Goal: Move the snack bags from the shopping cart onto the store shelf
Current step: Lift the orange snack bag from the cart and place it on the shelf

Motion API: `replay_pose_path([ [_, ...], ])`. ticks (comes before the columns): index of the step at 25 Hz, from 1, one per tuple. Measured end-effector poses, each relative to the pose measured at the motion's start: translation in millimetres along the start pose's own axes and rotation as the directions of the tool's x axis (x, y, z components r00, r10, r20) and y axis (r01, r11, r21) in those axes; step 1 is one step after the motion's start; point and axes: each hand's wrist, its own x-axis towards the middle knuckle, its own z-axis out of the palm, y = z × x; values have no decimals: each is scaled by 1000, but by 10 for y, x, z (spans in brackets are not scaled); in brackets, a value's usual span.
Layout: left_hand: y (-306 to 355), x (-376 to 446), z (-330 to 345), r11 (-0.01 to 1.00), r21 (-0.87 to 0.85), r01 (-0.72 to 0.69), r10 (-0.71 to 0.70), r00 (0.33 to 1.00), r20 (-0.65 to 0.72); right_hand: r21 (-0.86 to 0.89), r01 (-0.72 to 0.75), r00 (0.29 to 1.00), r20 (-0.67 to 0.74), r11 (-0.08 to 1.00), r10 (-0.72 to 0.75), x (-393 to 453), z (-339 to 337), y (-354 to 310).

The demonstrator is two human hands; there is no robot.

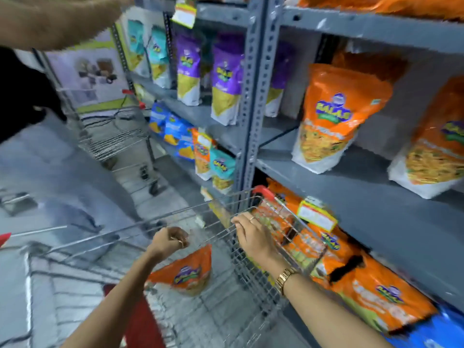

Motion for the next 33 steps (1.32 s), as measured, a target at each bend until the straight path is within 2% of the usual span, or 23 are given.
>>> replay_pose_path([
  [2, -235, -63, -73, 997, 8, 78, -78, 997, 20, 7, 15, 991, 131, 1000, -16, 33, 318, -125],
  [4, -410, -104, -115, 990, 95, 103, -109, 992, 66, -32, 18, 960, 279, 999, -8, 53, 541, -237],
  [7, -635, -146, -113, 971, 200, 133, -157, 981, 112, -165, 56, 871, 490, 985, 32, 15, 827, -344],
  [10, -797, -163, -78, 935, 333, 127, -178, 975, 130, -339, 110, 863, 500, 934, 79, 5, 997, -399],
  [13, -967, -139, -49, 892, 429, 144, -188, 980, 63, -465, 163, 861, 498, 870, 105, -13, 1054, -424],
  [16, -983, -145, 11, 893, 413, 179, -199, 980, 7, -571, 285, 851, 520, 770, 71, 14, 1052, -423],
  [18, -929, -153, 18, 917, 341, 209, -206, 977, -45, -557, 311, 829, 555, 770, 66, 41, 1042, -374],
  [20, -883, -130, -21, 952, 220, 211, -193, 976, -103, -536, 267, 866, 498, 801, 45, 58, 991, -291],
  [22, -803, -121, -55, 977, -25, 213, -214, 963, -166, -483, 204, 886, 461, 852, 49, 69, 875, -187],
  [24, -667, -124, -82, 919, -349, 184, -248, 957, -148, -364, 138, 925, 380, 921, 12, 88, 702, -96],
  [26, -470, -129, -93, 833, -543, 107, -194, 975, -105, -261, 75, 974, 226, 962, -14, 140, 443, -97],
  [30, 201, -45, -136, 746, -666, -13, -14, 999, -35, -122, -28, 996, -93, 992, 16, 198, -151, -93],
  [33, 917, 31, -146, 710, -695, -113, 103, 993, -56, -54, -59, 934, -356, 997, 36, 244, -684, -53],
])
